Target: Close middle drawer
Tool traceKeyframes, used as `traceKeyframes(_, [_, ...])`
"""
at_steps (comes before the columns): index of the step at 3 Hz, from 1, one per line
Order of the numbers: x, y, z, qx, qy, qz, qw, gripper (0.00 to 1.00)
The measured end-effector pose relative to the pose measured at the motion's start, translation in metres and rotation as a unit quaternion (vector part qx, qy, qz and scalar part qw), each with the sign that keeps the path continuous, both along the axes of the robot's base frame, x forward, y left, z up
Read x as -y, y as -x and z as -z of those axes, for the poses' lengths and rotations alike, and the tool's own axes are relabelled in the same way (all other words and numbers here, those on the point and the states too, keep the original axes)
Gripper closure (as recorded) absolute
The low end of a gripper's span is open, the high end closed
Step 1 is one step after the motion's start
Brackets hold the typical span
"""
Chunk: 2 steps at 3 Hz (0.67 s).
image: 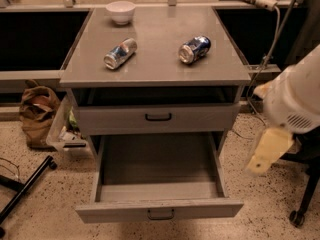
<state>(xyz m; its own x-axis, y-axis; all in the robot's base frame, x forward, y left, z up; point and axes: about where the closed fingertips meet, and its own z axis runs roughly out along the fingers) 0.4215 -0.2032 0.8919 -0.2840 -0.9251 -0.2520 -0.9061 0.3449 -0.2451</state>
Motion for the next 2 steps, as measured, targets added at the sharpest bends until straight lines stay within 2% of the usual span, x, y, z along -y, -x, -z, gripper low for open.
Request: traceKeyframes(2, [-0.032,0.029,0.133,-0.059,-0.044,-0.018,0.9971,0.00])
